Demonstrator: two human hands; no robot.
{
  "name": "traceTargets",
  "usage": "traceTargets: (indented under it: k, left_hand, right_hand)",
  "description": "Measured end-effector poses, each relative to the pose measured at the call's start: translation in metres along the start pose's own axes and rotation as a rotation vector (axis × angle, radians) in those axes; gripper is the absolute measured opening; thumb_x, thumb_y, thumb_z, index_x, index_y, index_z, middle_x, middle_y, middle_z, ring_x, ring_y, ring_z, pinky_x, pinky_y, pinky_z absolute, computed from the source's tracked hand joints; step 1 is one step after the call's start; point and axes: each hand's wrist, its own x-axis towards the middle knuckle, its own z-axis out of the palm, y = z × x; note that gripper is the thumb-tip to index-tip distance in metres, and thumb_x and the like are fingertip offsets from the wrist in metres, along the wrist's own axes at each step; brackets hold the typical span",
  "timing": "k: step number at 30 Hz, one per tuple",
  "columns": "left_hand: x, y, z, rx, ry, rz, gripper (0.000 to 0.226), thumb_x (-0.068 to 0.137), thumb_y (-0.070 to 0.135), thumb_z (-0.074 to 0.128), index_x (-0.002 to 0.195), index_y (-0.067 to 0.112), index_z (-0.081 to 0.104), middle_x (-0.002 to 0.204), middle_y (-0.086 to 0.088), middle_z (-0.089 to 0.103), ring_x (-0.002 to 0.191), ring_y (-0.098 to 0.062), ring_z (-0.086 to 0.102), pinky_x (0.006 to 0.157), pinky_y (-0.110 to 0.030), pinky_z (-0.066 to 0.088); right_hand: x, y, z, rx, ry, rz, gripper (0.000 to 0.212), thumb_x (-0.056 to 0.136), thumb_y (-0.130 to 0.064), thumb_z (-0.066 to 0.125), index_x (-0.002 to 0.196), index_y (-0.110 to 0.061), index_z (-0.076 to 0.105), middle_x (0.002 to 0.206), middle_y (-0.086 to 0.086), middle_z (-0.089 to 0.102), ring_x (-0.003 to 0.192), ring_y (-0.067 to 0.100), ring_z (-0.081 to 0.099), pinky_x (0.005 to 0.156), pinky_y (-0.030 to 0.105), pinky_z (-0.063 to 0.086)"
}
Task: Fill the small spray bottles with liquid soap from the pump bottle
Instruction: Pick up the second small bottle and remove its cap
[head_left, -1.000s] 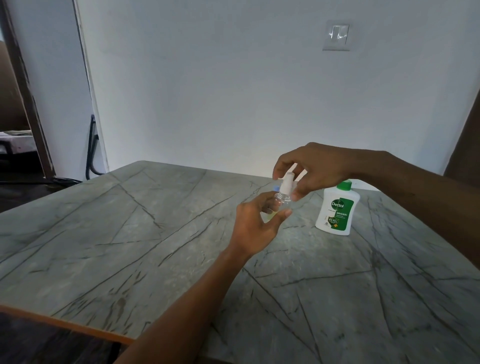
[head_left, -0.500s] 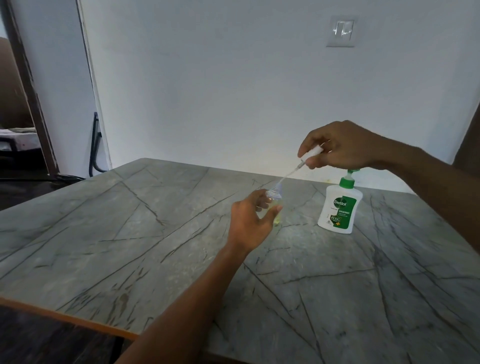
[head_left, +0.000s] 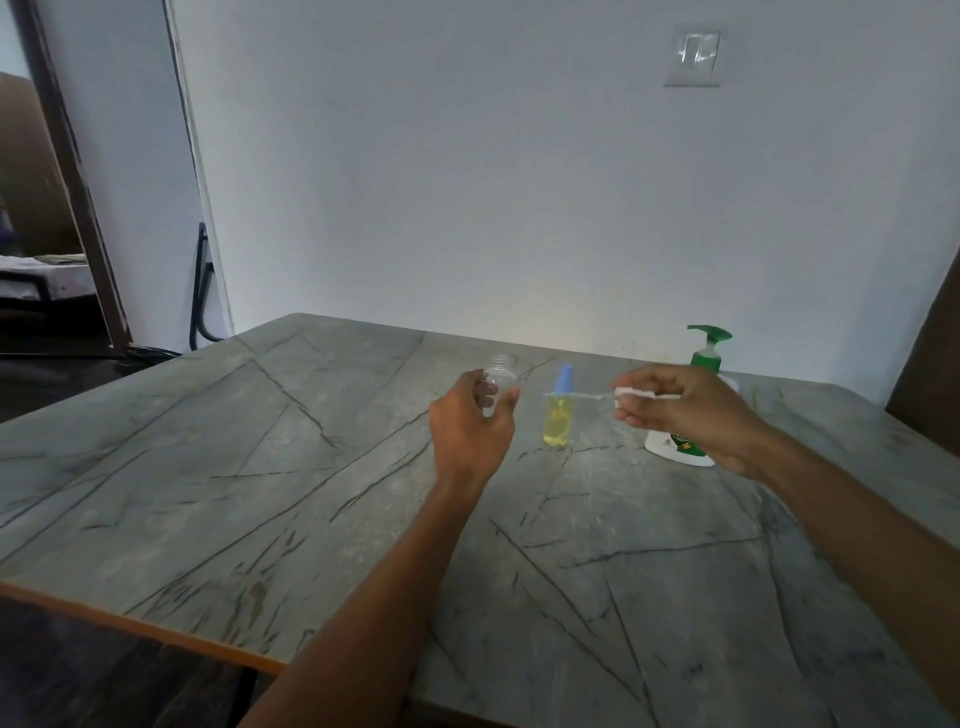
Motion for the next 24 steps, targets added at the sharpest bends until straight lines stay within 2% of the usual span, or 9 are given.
traceTargets:
  k: [3,6,8,11,18,22,24]
  left_hand:
    - [0.0,0.0,0.0,0.002,0.002,0.001,0.044,0.084,0.039,0.072,0.117,0.011,0.064,0.098,0.004,0.07,0.084,-0.004,0.064,0.072,-0.015,0.052]
    - [0.0,-0.001,0.0,-0.005,-0.003,-0.004,0.046,0.084,0.039,0.071,0.119,0.011,0.063,0.099,0.004,0.07,0.086,-0.004,0.064,0.076,-0.02,0.055]
    - [-0.001,0.0,0.001,0.002,-0.007,0.001,0.046,0.084,0.039,0.071,0.119,0.01,0.063,0.1,0.003,0.07,0.086,-0.005,0.064,0.077,-0.023,0.056]
    - [-0.001,0.0,0.002,0.006,-0.01,0.007,0.047,0.084,0.04,0.071,0.119,0.01,0.063,0.102,0.002,0.07,0.087,-0.006,0.064,0.074,-0.019,0.055]
    - [-0.001,-0.001,0.003,0.007,-0.015,0.017,0.048,0.084,0.04,0.071,0.119,0.009,0.063,0.102,0.001,0.071,0.085,-0.004,0.064,0.069,-0.009,0.049]
    - [0.0,-0.002,0.004,0.002,-0.022,0.006,0.049,0.084,0.042,0.07,0.121,0.01,0.062,0.104,0.001,0.071,0.086,-0.004,0.064,0.071,-0.012,0.051]
    - [0.0,-0.001,0.004,0.002,-0.019,0.007,0.049,0.084,0.041,0.07,0.121,0.01,0.062,0.105,0.001,0.071,0.087,-0.004,0.064,0.071,-0.012,0.051]
  right_hand:
    - [0.006,0.025,0.019,-0.179,0.015,-0.01,0.018,0.081,-0.012,0.078,0.096,-0.021,0.074,0.092,0.002,0.076,0.088,0.02,0.073,0.083,0.037,0.059]
    - [0.01,0.038,0.038,-0.318,0.088,-0.02,0.015,0.081,-0.02,0.079,0.094,-0.024,0.072,0.089,-0.006,0.074,0.085,0.013,0.07,0.079,0.03,0.058]
    - [0.012,0.044,0.048,-0.372,0.118,-0.035,0.016,0.08,-0.021,0.079,0.094,-0.022,0.072,0.089,-0.006,0.072,0.083,0.009,0.067,0.072,0.02,0.052]
    - [0.016,0.054,0.056,-0.451,0.102,-0.047,0.016,0.081,-0.022,0.078,0.095,-0.018,0.072,0.09,-0.004,0.073,0.081,0.003,0.064,0.064,0.009,0.043]
    - [0.019,0.066,0.064,-0.515,0.081,-0.051,0.018,0.083,-0.023,0.076,0.099,-0.016,0.073,0.094,-0.003,0.072,0.08,0.002,0.061,0.063,0.003,0.038]
    - [0.02,0.067,0.063,-0.502,0.071,-0.049,0.022,0.082,-0.021,0.077,0.103,-0.013,0.072,0.093,-0.003,0.07,0.078,-0.001,0.059,0.062,-0.002,0.039]
    - [0.019,0.067,0.062,-0.51,0.064,-0.048,0.023,0.082,-0.023,0.077,0.103,-0.014,0.072,0.094,-0.003,0.071,0.079,-0.001,0.059,0.061,0.0,0.039]
